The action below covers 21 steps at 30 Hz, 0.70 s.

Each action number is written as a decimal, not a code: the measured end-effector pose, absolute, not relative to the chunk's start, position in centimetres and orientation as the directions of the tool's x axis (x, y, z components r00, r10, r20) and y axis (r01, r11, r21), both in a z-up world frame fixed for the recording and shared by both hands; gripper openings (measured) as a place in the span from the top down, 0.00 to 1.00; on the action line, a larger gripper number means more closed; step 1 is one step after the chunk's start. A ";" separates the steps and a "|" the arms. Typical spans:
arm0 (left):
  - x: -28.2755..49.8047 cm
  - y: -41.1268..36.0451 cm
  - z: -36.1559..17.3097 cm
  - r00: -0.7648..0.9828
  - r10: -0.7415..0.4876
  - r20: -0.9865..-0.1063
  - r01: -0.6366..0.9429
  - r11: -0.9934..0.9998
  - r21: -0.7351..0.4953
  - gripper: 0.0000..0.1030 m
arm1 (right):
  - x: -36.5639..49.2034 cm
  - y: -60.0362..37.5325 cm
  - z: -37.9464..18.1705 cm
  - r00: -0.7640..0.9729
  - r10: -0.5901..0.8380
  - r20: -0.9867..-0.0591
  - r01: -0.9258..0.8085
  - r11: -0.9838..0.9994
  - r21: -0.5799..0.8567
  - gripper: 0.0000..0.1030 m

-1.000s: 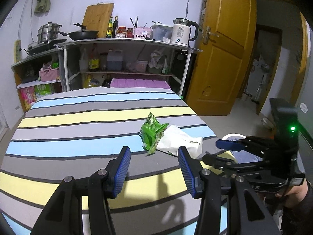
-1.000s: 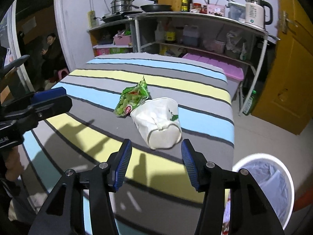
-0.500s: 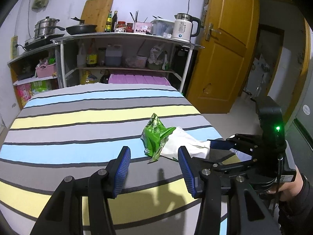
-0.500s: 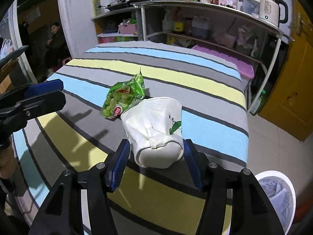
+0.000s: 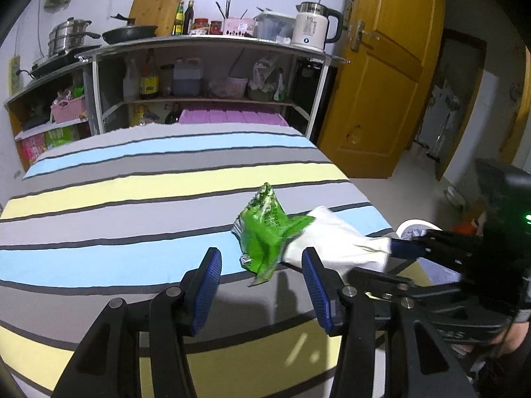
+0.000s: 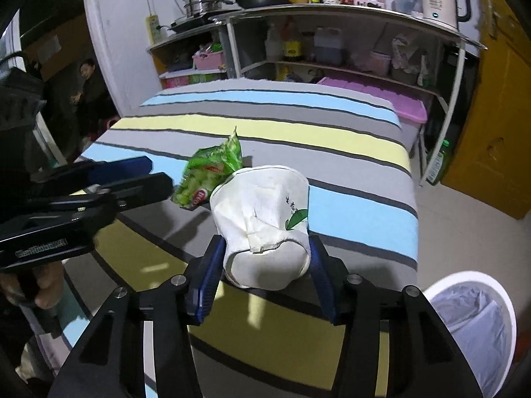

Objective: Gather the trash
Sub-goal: 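Grasp the white cloth bag with the right tool while the left tool grasps the green snack packet, then carry the white cloth bag and green packet over the bin with both tools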

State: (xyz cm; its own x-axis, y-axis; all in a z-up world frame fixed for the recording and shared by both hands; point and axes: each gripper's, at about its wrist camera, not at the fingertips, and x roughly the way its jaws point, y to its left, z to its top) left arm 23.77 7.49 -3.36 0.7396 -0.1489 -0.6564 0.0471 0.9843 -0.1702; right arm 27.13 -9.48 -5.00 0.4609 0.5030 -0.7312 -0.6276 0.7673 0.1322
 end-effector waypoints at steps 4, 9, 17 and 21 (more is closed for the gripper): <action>25.2 7.0 -4.1 0.727 -0.134 -0.673 0.036 0.987 -0.157 0.52 | 26.8 -10.8 -4.9 0.471 0.507 -0.722 -0.608 0.780 0.151 0.50; 26.8 6.1 -5.0 0.700 -0.133 -0.701 0.045 0.989 -0.142 0.52 | 26.7 -12.2 -4.9 0.480 0.504 -0.718 -0.581 0.796 0.169 0.50; 28.7 5.5 -5.8 0.666 -0.148 -0.731 0.058 0.987 -0.148 0.62 | 26.4 -14.4 -5.0 0.491 0.507 -0.709 -0.544 0.814 0.205 0.50; 29.1 5.7 -6.0 0.661 -0.157 -0.734 0.046 0.984 -0.169 0.71 | 26.0 -14.9 -4.9 0.502 0.503 -0.704 -0.533 0.821 0.206 0.50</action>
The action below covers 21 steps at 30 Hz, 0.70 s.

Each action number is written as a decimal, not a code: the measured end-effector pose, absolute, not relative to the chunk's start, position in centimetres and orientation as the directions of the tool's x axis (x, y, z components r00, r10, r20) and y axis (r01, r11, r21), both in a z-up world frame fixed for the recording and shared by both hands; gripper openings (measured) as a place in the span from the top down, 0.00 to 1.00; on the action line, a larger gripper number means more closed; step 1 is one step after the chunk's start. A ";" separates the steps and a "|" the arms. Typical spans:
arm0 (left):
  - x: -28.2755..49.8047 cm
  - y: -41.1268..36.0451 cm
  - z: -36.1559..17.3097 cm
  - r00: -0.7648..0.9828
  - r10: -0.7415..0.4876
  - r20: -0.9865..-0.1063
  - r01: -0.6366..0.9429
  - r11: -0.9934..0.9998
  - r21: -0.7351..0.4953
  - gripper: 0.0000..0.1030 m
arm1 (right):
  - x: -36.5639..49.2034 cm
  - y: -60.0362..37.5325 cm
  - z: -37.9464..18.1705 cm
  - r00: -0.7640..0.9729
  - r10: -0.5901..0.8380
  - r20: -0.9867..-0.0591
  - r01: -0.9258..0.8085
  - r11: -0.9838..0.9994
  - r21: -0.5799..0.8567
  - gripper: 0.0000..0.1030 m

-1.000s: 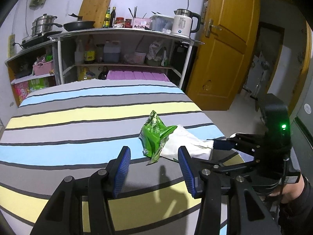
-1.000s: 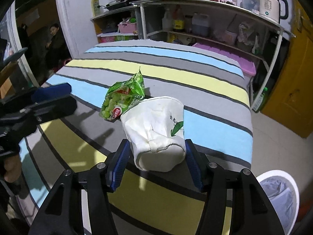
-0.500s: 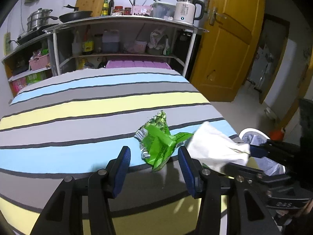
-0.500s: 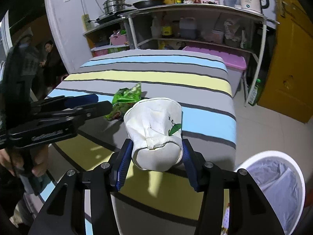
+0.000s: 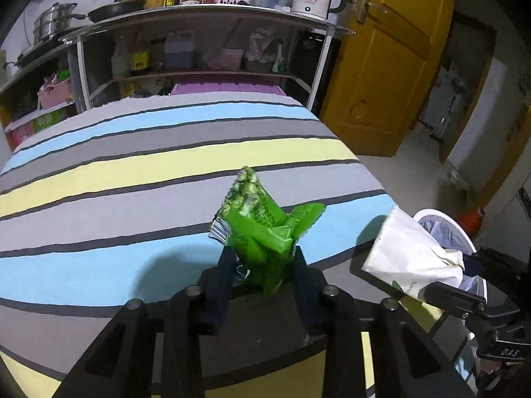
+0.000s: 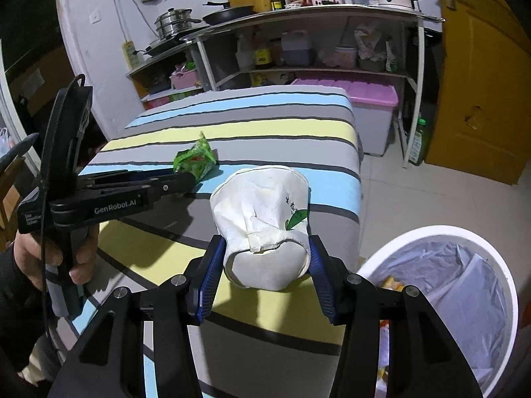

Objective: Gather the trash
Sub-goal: 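Carry the white cloth bag and green packet over the bin with both tools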

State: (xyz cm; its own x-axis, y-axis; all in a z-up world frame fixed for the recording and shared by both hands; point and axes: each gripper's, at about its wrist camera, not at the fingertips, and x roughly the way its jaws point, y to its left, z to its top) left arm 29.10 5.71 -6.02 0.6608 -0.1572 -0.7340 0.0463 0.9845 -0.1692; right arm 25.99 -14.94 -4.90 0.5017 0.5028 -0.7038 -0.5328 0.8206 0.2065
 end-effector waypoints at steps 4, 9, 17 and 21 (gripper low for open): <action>28.6 5.4 -5.8 0.674 -0.148 -0.724 0.046 0.986 -0.158 0.77 | 25.5 -15.6 -4.9 0.509 0.500 -0.701 -0.524 0.826 0.208 0.50; 27.2 4.7 -4.9 0.694 -0.158 -0.703 0.067 0.986 -0.156 0.79 | 24.7 -16.1 -4.2 0.532 0.495 -0.687 -0.509 0.835 0.208 0.50; 23.5 2.9 -2.6 0.728 -0.205 -0.654 0.112 0.977 -0.182 0.79 | 22.7 -18.0 -2.5 0.593 0.465 -0.657 -0.460 0.866 0.198 0.50; 21.6 1.6 -1.6 0.738 -0.231 -0.634 0.144 0.972 -0.187 0.81 | 21.7 -19.1 -1.8 0.614 0.450 -0.648 -0.436 0.878 0.196 0.50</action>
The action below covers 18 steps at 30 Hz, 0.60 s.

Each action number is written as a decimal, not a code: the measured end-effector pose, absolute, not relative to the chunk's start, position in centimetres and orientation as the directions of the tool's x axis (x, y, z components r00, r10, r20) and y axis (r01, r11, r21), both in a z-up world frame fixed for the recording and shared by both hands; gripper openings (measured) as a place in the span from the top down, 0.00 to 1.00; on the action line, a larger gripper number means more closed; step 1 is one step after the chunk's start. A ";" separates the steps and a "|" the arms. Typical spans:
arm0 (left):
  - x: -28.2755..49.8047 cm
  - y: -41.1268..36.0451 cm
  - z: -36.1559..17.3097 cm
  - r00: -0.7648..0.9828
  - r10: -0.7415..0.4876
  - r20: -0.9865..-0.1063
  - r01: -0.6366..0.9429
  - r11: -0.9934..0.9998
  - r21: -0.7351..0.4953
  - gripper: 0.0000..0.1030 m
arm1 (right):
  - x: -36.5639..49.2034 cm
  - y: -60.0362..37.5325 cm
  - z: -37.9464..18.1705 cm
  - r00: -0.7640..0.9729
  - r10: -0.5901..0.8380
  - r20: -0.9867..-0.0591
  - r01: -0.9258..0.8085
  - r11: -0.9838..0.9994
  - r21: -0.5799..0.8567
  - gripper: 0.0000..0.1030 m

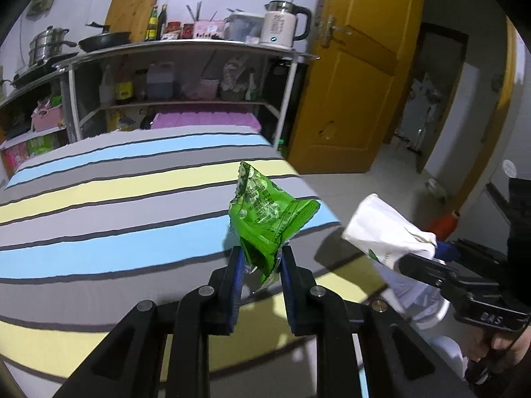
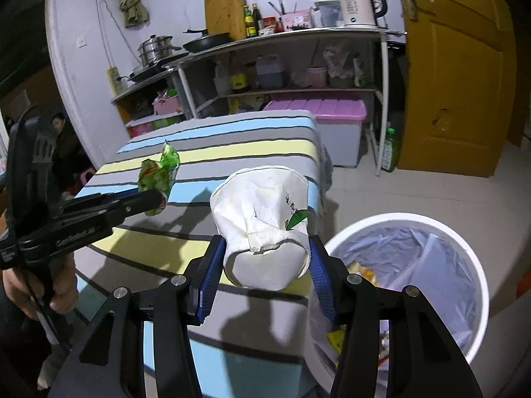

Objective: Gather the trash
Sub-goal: 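Carry the white cloth bag and green packet over the bin with both tools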

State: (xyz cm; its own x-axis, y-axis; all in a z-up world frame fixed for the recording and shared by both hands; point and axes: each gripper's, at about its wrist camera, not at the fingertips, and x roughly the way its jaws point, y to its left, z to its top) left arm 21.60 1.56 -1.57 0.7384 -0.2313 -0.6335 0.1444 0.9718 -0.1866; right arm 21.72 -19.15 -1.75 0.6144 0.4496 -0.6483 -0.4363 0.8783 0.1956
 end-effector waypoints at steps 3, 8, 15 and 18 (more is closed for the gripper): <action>20.4 0.4 -0.8 0.741 -0.251 -0.623 0.173 0.968 -0.184 0.90 | 20.7 -19.9 -1.2 0.632 0.435 -0.641 -0.416 0.889 0.193 0.50; 19.1 -1.7 0.1 0.747 -0.279 -0.603 0.219 0.960 -0.172 0.93 | 19.6 -21.3 -0.3 0.655 0.415 -0.631 -0.393 0.901 0.184 0.50; 18.2 -1.7 0.8 0.768 -0.258 -0.586 0.218 0.966 -0.139 0.77 | 18.5 -22.7 0.0 0.667 0.406 -0.624 -0.378 0.907 0.187 0.50; 18.4 -0.5 0.4 0.779 -0.218 -0.588 0.186 0.976 -0.115 0.55 | 18.5 -23.0 -0.2 0.666 0.412 -0.622 -0.379 0.905 0.193 0.50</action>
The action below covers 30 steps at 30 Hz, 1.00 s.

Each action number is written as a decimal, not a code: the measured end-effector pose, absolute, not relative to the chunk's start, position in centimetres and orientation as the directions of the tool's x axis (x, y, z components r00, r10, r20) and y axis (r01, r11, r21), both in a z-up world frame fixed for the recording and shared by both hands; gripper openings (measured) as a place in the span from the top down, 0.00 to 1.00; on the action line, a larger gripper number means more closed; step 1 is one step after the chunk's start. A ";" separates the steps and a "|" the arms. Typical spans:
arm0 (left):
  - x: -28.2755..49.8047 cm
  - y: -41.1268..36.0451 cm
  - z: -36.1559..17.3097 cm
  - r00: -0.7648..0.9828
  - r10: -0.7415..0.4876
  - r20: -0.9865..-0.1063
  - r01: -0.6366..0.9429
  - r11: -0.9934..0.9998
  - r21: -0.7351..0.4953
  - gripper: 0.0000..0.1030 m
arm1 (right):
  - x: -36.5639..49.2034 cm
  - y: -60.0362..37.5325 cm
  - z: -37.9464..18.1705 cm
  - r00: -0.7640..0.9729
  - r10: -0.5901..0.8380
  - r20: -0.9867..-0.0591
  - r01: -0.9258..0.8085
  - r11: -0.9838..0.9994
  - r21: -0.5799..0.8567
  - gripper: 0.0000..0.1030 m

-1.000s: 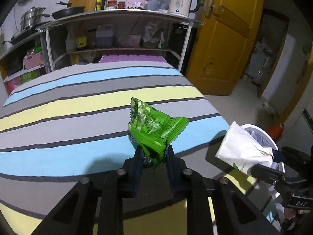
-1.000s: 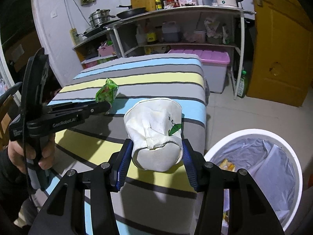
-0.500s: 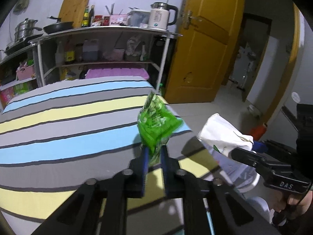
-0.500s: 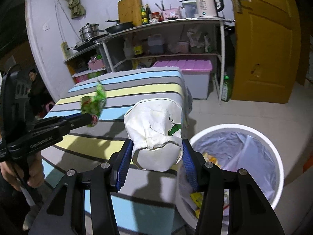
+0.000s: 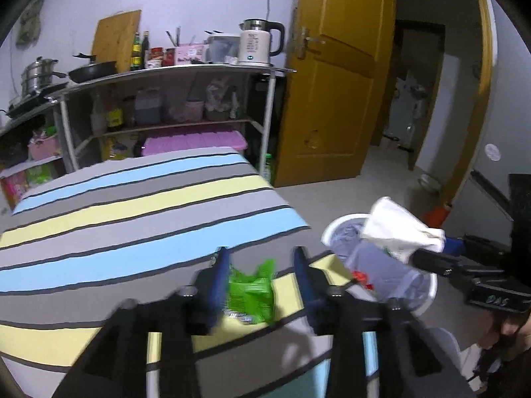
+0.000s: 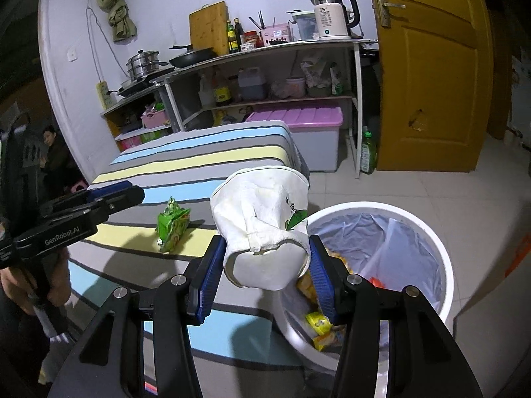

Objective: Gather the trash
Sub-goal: 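Carry the white cloth bag and green packet over the bin with both tools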

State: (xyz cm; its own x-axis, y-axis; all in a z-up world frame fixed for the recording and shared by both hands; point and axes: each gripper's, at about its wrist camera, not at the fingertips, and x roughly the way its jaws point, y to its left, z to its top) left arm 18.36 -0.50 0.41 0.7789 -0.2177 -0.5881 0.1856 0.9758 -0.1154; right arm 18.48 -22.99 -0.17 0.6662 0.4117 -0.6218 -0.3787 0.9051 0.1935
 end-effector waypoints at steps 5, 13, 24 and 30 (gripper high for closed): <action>19.7 -0.1 -1.8 0.732 -0.213 -0.647 0.174 0.977 -0.124 0.53 | 18.8 -23.3 -0.7 0.659 0.417 -0.626 -0.379 0.903 0.202 0.50; 21.6 -1.9 -4.6 0.685 -0.188 -0.704 0.186 0.979 -0.081 0.52 | 19.2 -24.2 -1.8 0.650 0.409 -0.640 -0.360 0.908 0.214 0.50; 22.9 -2.1 -5.1 0.681 -0.127 -0.721 0.140 0.989 -0.042 0.69 | 19.5 -24.8 -2.3 0.646 0.411 -0.643 -0.349 0.908 0.230 0.50; 22.1 -2.2 -4.2 0.690 -0.154 -0.707 0.145 0.987 -0.074 0.76 | 19.0 -25.4 -1.9 0.661 0.405 -0.632 -0.338 0.912 0.231 0.50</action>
State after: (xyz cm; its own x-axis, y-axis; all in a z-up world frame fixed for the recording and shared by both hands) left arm 22.13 -2.16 -4.25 0.6901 -0.1543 -0.7071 0.1449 0.9867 -0.0740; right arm 19.04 -25.39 -1.92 0.6610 0.4051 -0.6316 -0.3383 0.9122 0.2311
